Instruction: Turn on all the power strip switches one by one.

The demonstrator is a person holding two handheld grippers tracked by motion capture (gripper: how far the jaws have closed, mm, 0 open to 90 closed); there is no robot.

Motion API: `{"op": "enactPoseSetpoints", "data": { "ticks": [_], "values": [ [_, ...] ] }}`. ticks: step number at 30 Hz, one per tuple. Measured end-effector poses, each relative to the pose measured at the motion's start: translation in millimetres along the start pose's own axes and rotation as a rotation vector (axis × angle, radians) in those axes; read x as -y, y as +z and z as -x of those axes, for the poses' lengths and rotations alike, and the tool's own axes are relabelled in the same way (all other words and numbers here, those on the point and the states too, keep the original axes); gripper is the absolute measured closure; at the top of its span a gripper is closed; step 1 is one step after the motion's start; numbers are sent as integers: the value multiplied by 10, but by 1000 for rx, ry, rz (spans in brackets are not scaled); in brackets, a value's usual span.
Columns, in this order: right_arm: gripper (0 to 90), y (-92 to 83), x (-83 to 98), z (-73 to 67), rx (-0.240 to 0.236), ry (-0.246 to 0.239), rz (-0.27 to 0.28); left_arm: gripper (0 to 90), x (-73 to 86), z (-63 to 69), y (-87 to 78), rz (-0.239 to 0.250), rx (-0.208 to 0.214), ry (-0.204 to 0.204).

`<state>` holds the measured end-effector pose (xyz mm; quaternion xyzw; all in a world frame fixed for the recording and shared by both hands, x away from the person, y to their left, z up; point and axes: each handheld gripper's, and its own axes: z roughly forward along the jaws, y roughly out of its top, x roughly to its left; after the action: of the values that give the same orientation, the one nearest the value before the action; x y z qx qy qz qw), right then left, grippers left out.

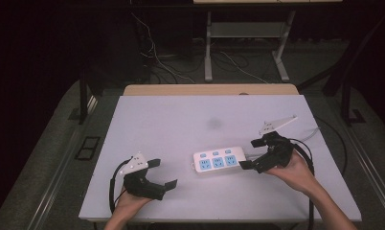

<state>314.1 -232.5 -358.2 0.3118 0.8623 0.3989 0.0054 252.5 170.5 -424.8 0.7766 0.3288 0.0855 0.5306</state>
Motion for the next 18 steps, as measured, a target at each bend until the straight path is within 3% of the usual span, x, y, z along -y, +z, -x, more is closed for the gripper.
{"op": "enactPoseSetpoints", "data": {
  "ticks": [18],
  "values": [
    [3, 232, -206, 94, -16, -24, -54, 0, 0, -2, 5, -5, 3, 2]
  ]
}}
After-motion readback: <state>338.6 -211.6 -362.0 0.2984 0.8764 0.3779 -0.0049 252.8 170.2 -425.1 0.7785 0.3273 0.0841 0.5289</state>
